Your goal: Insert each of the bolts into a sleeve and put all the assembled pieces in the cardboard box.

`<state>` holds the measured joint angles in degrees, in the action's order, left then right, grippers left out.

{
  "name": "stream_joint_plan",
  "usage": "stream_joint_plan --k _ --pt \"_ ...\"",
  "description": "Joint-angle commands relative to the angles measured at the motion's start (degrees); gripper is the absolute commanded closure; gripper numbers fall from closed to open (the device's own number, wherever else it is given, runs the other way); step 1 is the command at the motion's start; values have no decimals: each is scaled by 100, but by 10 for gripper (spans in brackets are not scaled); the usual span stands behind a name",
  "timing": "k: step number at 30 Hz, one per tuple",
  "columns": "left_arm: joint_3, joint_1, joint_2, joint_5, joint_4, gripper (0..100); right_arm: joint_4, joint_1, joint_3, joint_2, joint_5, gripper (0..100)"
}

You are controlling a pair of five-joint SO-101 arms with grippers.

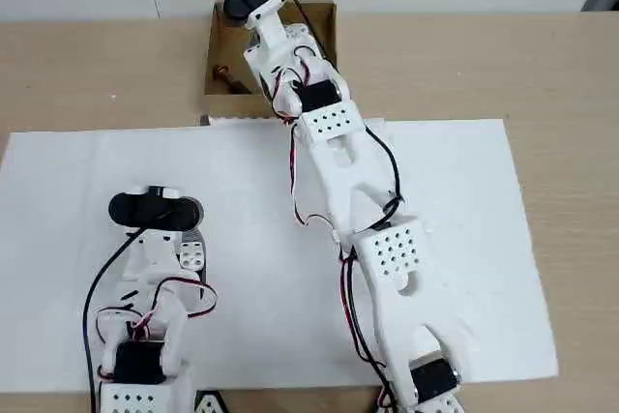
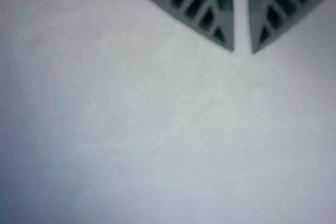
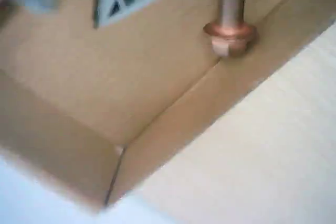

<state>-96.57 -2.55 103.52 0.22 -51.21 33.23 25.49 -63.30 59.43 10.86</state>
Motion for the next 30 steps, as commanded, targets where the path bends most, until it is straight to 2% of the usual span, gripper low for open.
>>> stream_joint_plan --k 1,8,13,18,24,30 --pt "31 -35 53 18 9 995 435 -4 -730 -356 18 997" --pt "31 -35 53 18 9 995 1481 -22 -1952 -400 18 996" --pt "31 -35 53 18 9 995 3055 -13 -3376 -418 26 996" --pt "31 -26 53 18 9 995 4699 -180 -3305 -1446 -35 996" --pt "31 -26 53 18 9 995 6132 -488 -3262 -2369 -853 996" --pt "31 -26 53 18 9 995 6308 -919 -3209 -3108 -1178 996"
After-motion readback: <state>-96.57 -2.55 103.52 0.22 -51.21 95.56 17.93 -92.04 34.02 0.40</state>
